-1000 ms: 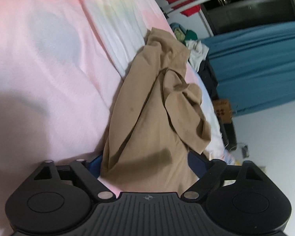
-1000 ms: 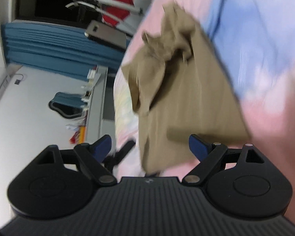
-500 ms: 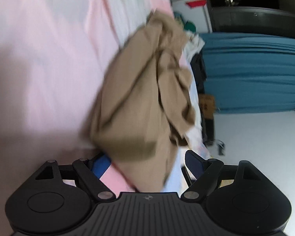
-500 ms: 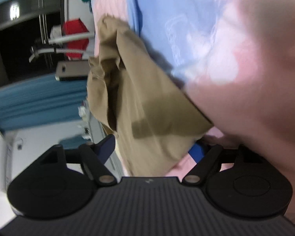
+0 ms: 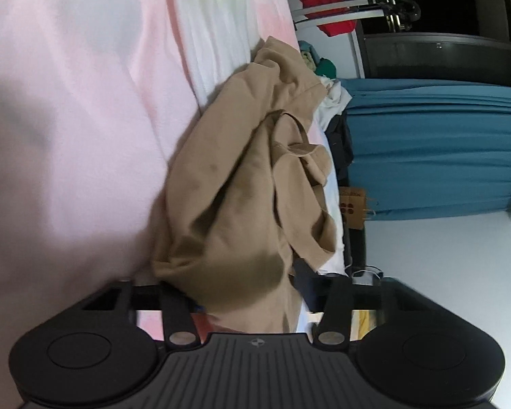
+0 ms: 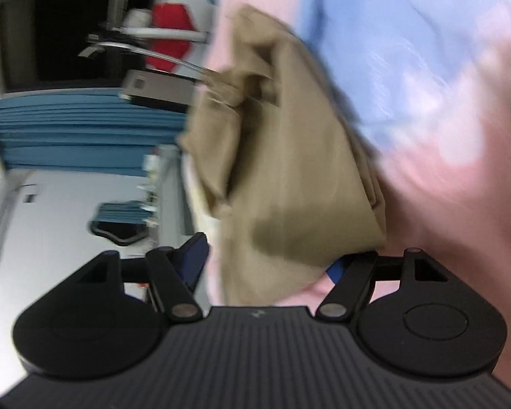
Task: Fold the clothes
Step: 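Grasp the folded shirt edge with the left gripper while the right gripper grasps beside it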
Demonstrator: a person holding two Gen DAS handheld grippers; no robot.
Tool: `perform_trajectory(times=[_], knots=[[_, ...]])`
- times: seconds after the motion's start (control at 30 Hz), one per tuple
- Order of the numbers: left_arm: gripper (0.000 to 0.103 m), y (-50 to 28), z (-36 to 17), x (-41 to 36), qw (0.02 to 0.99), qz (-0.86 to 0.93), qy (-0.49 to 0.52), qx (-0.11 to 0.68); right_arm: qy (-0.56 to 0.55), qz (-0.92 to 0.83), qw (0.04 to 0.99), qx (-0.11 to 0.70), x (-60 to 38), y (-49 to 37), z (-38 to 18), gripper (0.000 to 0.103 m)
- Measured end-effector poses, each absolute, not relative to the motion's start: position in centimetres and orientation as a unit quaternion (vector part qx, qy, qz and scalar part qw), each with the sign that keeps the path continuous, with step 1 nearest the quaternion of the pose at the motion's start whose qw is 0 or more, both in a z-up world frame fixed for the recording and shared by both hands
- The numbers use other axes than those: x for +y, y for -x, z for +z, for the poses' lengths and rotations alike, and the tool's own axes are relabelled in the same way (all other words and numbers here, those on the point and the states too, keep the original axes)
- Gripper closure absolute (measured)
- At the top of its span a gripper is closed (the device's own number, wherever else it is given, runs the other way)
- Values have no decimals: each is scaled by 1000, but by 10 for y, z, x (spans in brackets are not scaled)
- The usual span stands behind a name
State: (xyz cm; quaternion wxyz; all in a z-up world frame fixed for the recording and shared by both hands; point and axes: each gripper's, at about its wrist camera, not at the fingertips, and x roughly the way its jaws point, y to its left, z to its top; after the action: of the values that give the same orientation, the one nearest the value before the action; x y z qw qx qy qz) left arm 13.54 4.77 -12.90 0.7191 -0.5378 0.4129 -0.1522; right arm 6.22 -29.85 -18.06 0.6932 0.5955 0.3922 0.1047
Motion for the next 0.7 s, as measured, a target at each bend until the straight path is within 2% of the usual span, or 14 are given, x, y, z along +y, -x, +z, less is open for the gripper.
perform_trajectory(times=[0.07,0.1,0.2,0.23,0.37,0.6,0.7], knots=[[81,-137,-127,49,725,-154,534,408,-587,84,705,389,-303,-58,-177,37],[80,-138,-125,50,728,-156,530,405,-583,76,711,385,-305,-56,-175,40],[86,-139,-119,52,738,-162,520,398,-564,70,737,366,-306,-52,-166,81],[87,-139,-116,53,741,-164,518,396,-558,71,744,359,-307,-51,-160,85],[89,-131,-88,50,747,-167,513,388,-548,85,764,330,-312,-48,-127,90],[89,-94,-17,57,754,-170,512,375,-529,109,794,278,-322,-42,-70,91],[89,-67,-2,58,757,-162,502,386,-519,116,802,272,-320,-25,-53,91]])
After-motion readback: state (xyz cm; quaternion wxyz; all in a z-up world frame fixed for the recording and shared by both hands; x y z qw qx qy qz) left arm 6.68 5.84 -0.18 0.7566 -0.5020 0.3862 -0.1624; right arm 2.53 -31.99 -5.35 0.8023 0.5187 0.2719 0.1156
